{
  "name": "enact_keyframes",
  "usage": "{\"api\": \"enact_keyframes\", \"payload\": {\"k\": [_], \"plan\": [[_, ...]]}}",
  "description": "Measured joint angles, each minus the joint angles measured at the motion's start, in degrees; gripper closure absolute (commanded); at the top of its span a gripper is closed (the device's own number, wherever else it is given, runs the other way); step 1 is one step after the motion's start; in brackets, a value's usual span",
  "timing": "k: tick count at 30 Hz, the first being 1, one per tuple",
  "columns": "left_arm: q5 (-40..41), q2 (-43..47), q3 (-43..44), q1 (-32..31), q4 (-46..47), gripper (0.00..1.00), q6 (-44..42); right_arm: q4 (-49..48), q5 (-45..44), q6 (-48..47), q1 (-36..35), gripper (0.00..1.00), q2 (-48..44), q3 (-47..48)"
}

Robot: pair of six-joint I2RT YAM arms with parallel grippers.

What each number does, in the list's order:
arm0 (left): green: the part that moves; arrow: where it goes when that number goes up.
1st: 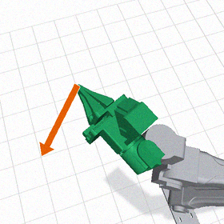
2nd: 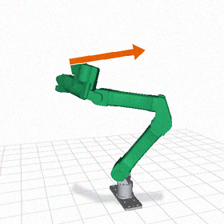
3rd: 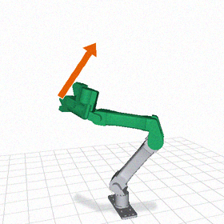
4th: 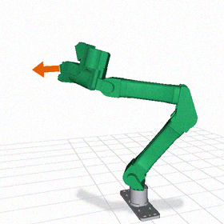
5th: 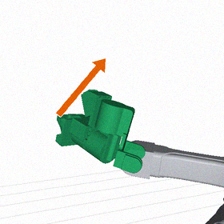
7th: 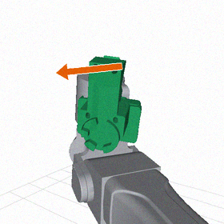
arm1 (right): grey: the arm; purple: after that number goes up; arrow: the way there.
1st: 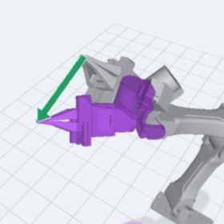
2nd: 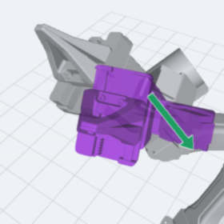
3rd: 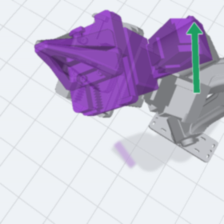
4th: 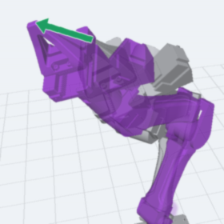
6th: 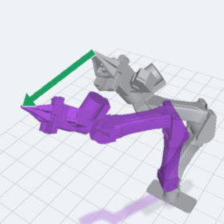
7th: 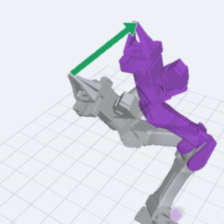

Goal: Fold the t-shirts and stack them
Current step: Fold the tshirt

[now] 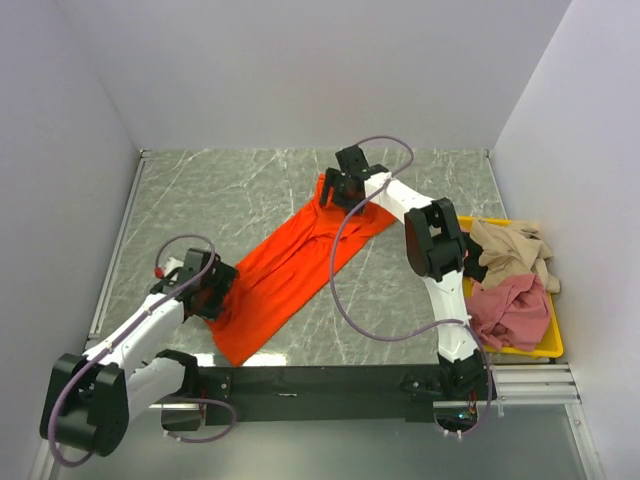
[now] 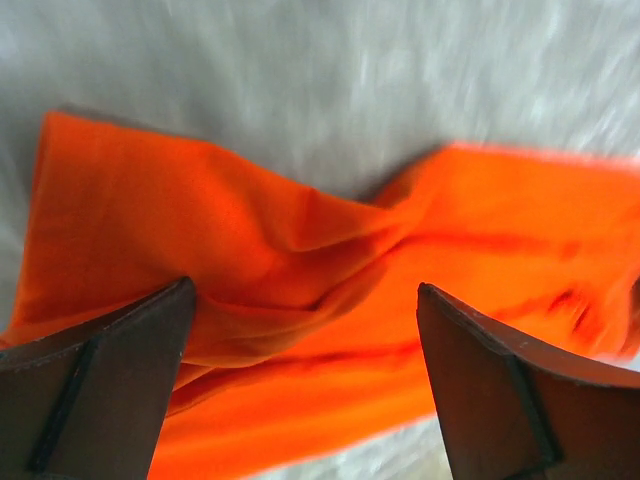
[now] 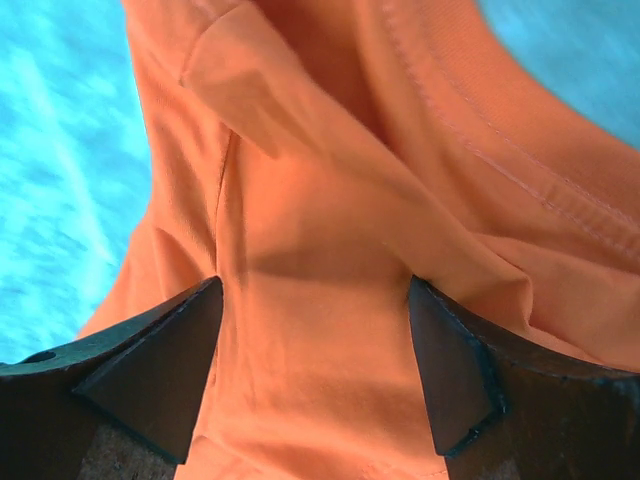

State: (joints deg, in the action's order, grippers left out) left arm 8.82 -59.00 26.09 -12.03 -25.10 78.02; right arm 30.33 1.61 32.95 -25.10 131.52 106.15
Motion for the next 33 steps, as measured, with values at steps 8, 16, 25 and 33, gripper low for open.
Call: {"api": "enact_keyframes", "payload": {"k": [8,16,25,33], "plan": [[0.4,2.2,1.2,-15.5,-9.3,0.01,9.1,0.1,6.9,-3.8,0.1,0.1,7.8,12.9],[10.9,4.5,15.7,-19.7,-25.5,0.01,5.8,2.6,5.7,-8.4,-0.1,0.09,3.8,12.3],[5.4,0.7,19.5,-23.1,-17.7,0.01,-13.3,2.2,-0.4,-6.8,-6.0,0.09,-14.1,-5.0],[-6.5,-7.9,13.0,-27.7,-7.4,0.01,-23.3,3.6,-0.6,-3.3,-11.5,0.09,-10.9,-11.1]]}}
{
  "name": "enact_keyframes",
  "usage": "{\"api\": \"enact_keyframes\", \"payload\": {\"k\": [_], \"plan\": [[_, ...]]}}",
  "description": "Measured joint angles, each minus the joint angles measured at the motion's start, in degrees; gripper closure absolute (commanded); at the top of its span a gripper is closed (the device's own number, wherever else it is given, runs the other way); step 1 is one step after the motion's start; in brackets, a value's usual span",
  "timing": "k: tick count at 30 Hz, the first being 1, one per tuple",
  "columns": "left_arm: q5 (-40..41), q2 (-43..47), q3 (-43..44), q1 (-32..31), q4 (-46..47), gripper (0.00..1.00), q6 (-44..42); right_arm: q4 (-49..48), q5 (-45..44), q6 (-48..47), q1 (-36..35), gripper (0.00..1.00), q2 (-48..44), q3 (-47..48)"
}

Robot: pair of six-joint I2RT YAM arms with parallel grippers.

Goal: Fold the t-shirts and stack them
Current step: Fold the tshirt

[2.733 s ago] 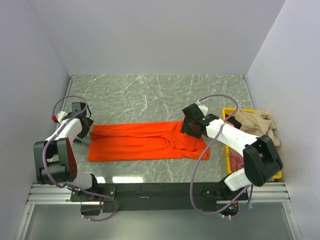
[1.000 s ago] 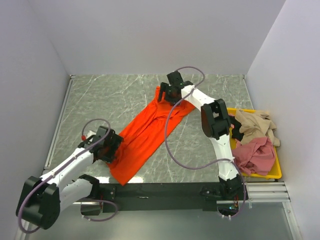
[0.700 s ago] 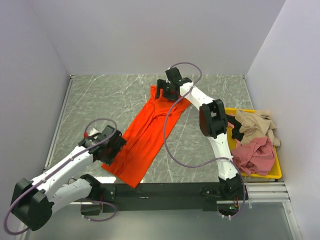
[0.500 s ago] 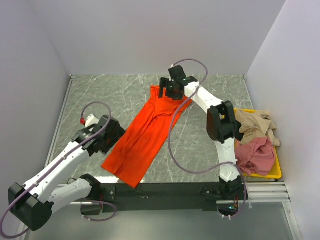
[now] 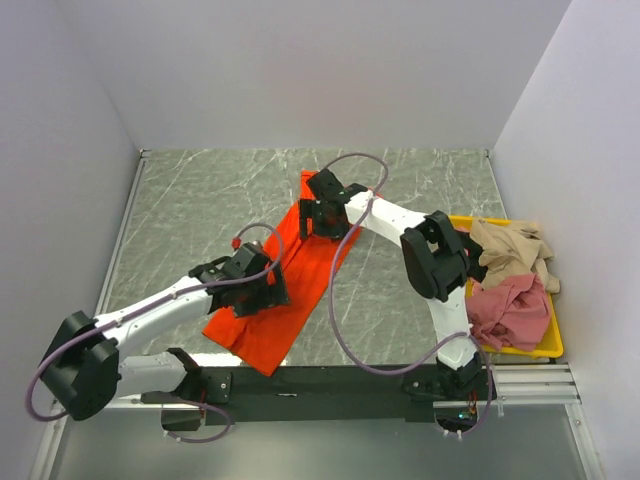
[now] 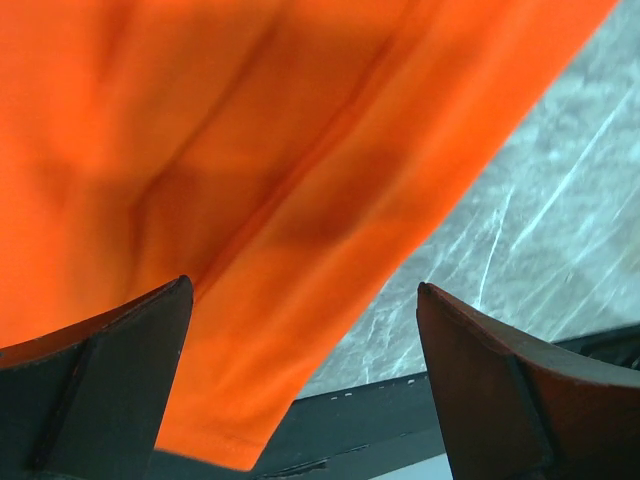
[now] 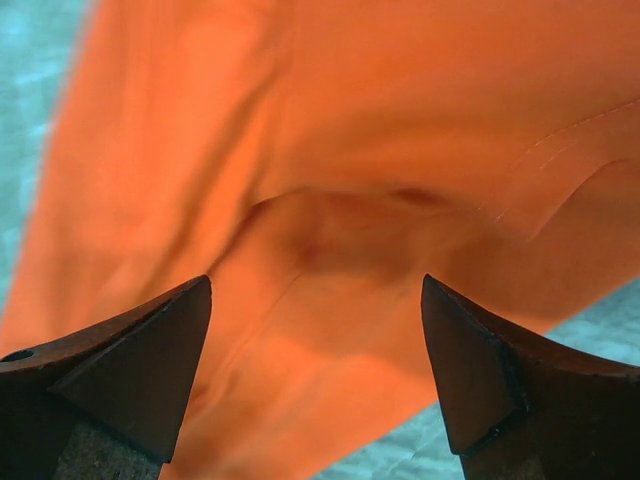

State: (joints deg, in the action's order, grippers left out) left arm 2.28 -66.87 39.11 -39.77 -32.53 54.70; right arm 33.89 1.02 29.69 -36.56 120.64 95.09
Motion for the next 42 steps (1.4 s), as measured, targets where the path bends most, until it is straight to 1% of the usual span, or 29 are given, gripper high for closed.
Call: {"api": "enact_keyframes", "payload": {"k": [3,8,11,16,20,23,28,31,34,38,40,42], "plan": [[-2.9,-2.9,-0.5,-0.6,3.2,0.01,-2.0,0.8,-0.3,0.6,0.8,0.09,3.3,1.3],[-7.3,-9.9,-0.9,-1.4,7.7,0.01,-4.6,2.0,0.4,1.3,3.2,0.09,8.1,8.1],[-10.6,-12.2,0.0,-1.7,10.8,0.01,-5.5,3.4,1.7,1.6,4.7,0.09,11.9,14.4],[-14.5,-18.8,4.7,-3.3,15.5,0.01,-5.6,4.5,3.7,0.7,6.6,0.09,18.7,25.6],[-14.1,-23.3,9.2,-4.9,16.7,0.01,-5.5,2.9,8.1,1.2,8.6,0.09,22.6,31.6],[-12.5,-25.7,13.1,-5.6,16.6,0.01,-4.6,-0.2,12.3,2.2,10.6,0.09,24.4,33.8],[-9.9,-24.2,16.5,-6.5,16.8,0.01,-3.8,-2.3,15.5,1.5,12.4,0.08,24.6,34.4],[-7.8,-20.4,16.5,-6.6,15.8,0.01,-4.1,-4.2,16.2,0.5,12.5,0.07,20.3,29.1],[-4.8,-15.5,16.4,-6.6,13.2,0.01,-4.4,-4.8,16.1,-0.4,12.0,0.06,12.2,20.9],[1.6,-7.6,13.8,-5.9,8.0,0.01,-3.2,-7.4,13.6,-1.0,10.5,0.05,-3.8,6.0],[3.8,-4.3,11.2,-4.4,4.9,0.01,-2.0,-9.7,12.1,-0.8,9.0,0.05,-13.5,-3.6],[5.7,-1.2,7.3,-2.0,2.0,0.01,-0.4,-11.1,10.6,0.2,7.2,0.05,-20.7,-10.7]]}}
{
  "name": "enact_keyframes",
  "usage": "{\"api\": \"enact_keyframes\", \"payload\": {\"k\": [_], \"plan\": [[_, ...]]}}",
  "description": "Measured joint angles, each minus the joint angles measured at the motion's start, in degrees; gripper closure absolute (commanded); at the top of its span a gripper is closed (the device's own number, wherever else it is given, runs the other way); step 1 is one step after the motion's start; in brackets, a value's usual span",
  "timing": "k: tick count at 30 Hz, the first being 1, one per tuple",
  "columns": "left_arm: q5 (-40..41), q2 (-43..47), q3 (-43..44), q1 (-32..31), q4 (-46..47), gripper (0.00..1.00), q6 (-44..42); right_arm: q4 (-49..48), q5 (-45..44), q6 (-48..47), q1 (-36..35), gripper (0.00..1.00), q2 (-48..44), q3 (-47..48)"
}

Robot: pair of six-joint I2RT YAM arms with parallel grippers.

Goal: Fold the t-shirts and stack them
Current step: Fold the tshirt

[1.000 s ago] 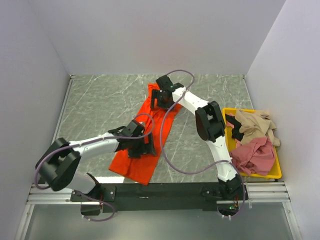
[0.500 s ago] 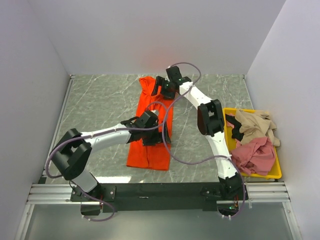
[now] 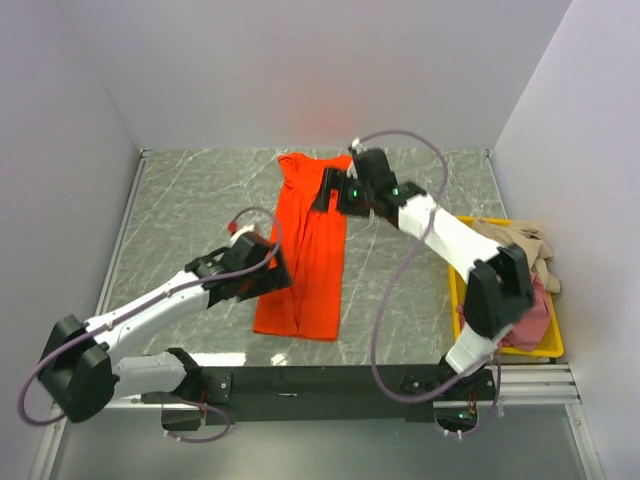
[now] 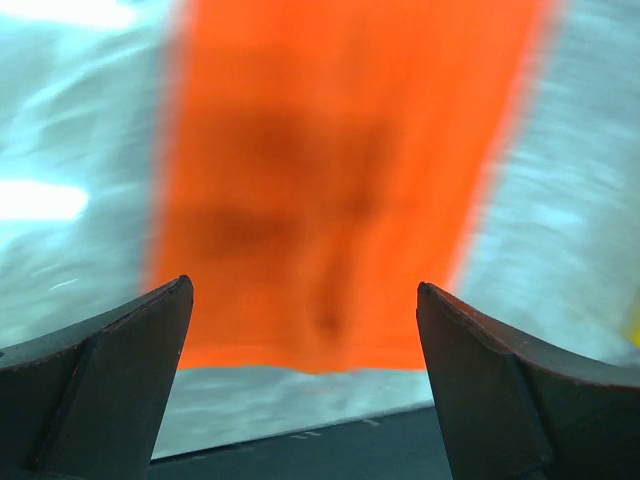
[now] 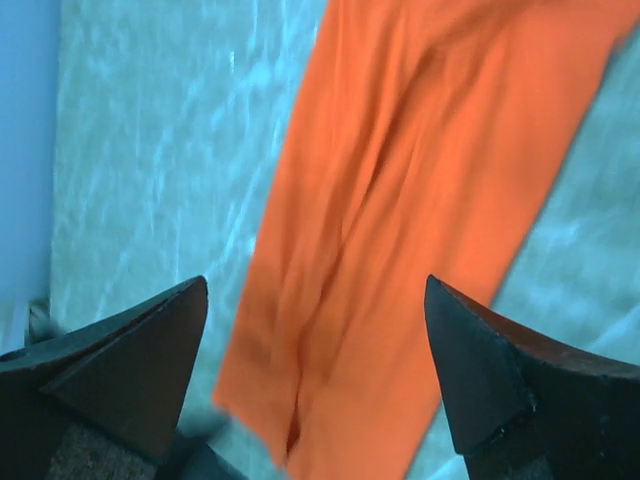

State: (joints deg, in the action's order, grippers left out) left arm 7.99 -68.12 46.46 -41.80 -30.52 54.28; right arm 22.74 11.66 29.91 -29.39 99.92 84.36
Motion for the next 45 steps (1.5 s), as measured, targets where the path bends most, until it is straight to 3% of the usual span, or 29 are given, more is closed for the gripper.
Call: {"api": "enact_keyframes", "payload": {"k": [5,8,14,24,27,28,34,37,40,42,44,45], "plan": [[0.4,4.9,-11.4,6.3,-4.9,0.02,2.7,-2.4,-1.7,3.6,-8.1,0.07,-10.4,-19.8],[-1.9,5.6,-15.3,6.8,-4.7,0.12,4.5,-0.6,-1.7,4.5,-12.8,0.07,-10.1,-25.7],[-4.5,8.5,-19.1,6.9,-3.0,0.37,7.2,2.2,-1.5,6.6,-20.1,0.07,-10.7,-31.0],[-8.7,9.7,-22.0,7.0,0.3,0.71,8.6,4.7,-0.5,8.4,-21.2,0.07,-15.5,-37.3],[-9.6,9.1,-22.6,7.0,1.4,0.99,9.0,4.0,2.5,8.5,-21.6,0.1,-15.5,-39.5],[-9.8,9.0,-22.7,7.0,1.7,0.99,9.1,4.0,3.1,8.6,-21.8,0.1,-15.5,-40.1],[-10.6,9.1,-23.1,7.0,3.0,0.99,8.9,2.5,6.0,9.6,-22.3,0.23,-15.2,-41.2],[-10.8,10.4,-23.8,7.0,3.3,0.99,8.9,0.6,7.6,9.6,-22.4,0.45,-15.1,-42.0],[-11.1,12.2,-24.7,7.0,3.2,0.99,8.7,-0.5,8.7,9.6,-22.5,0.5,-13.8,-42.6],[-11.3,12.9,-24.7,7.0,3.1,0.99,8.4,-1.2,9.6,9.4,-22.5,0.68,-13.1,-42.8],[-11.6,13.4,-25.0,7.0,3.5,1.0,8.3,-2.1,9.8,9.4,-22.5,0.81,-12.6,-42.9],[-11.6,13.6,-25.3,7.0,3.7,0.99,8.4,-2.4,9.7,9.4,-22.5,0.83,-12.3,-42.9]]}}
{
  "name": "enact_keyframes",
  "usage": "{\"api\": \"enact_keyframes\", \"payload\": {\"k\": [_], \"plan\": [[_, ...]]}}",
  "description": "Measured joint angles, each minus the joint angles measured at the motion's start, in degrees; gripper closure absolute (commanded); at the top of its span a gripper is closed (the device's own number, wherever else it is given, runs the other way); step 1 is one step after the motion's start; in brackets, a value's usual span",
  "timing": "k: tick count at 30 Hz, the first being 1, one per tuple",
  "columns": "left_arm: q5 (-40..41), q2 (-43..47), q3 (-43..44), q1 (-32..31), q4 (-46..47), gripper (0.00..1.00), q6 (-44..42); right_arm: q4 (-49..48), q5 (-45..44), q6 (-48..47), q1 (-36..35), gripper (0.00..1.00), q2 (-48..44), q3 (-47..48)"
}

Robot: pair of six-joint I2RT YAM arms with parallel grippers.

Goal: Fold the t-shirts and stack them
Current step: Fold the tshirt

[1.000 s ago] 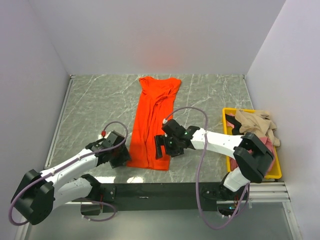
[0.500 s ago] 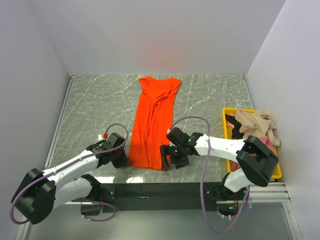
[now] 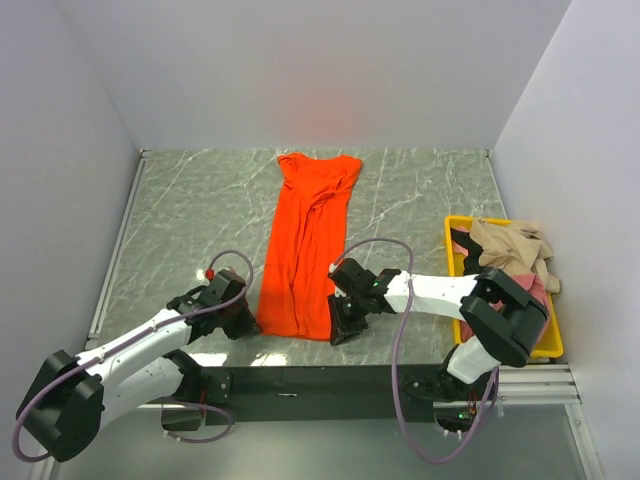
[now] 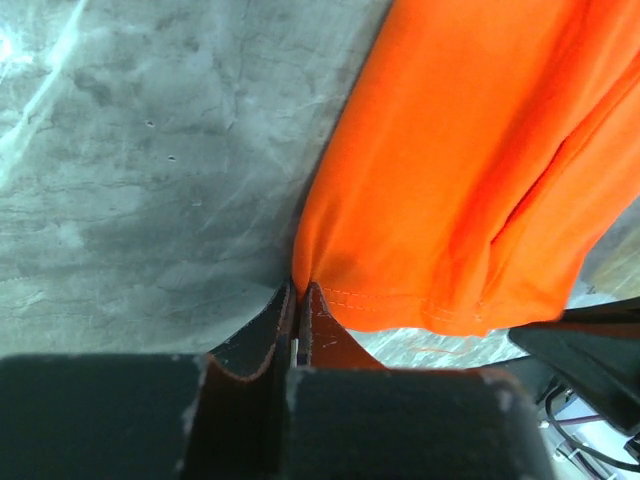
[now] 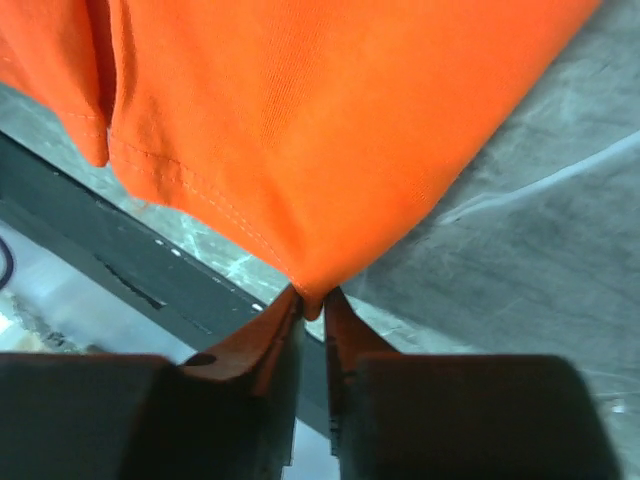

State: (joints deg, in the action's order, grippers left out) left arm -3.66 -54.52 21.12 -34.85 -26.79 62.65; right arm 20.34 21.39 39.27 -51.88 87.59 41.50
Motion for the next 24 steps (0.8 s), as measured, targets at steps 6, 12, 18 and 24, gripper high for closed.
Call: {"api": "enact_keyframes", "payload": {"k": [6,12,18,24], "plan": [[-0.2,0.4,-0.8,0.0,1.0,0.99,0.0,0.5,-2.6,-0.4,0.0,0.98,0.0,0.4],[0.7,1.3,0.9,0.0,1.1,1.0,0.0,1.0,-7.6,-1.6,0.2,1.0,-1.2,3.1],[4.0,-1.9,7.9,0.0,3.0,0.99,-1.6,0.6,-12.5,-3.2,3.0,1.0,-2.5,7.3],[9.2,-12.7,19.6,2.2,6.9,0.99,-4.6,-0.2,-14.6,-5.3,9.4,1.0,-1.5,13.2]]}}
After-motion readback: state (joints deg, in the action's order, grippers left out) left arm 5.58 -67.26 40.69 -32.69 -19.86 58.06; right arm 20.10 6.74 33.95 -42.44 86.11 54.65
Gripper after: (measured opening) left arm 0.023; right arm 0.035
